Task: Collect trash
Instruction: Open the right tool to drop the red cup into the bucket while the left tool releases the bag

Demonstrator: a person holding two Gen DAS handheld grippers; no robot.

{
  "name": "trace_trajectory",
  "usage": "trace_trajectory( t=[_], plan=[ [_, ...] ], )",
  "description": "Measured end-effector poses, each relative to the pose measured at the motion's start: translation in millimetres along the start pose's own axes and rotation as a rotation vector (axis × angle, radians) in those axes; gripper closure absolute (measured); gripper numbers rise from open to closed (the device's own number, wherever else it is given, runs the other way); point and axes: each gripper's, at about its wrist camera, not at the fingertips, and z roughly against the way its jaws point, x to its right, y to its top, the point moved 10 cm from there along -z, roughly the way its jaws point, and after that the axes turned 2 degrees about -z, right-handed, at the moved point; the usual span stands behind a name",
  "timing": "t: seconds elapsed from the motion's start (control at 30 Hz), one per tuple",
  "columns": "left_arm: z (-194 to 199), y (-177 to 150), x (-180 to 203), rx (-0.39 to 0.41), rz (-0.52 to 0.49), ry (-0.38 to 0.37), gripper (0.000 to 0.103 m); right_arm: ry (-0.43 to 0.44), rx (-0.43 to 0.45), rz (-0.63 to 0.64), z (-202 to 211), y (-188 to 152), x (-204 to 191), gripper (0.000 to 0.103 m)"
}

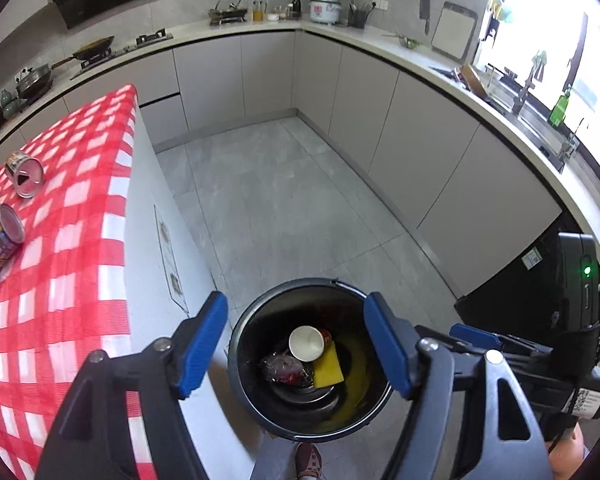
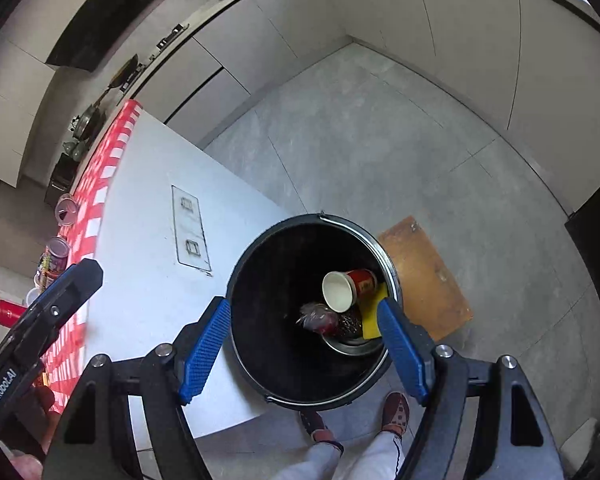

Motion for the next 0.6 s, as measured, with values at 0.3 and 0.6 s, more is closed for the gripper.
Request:
trace_trajectory(
  t=[0.3,0.6],
  plan=[
    [48.4,8.0,-40.8,0.069,0.056,0.02,0.03,0.033,0.036,0.067,21.7,-3.5,-45.6,0.025],
    [109.2,-12.4,-147.9,0.146,0.162,0.114,0.023,0.107,0.089,0.187,45.9,-21.7,-160.9,0.025]
  ],
)
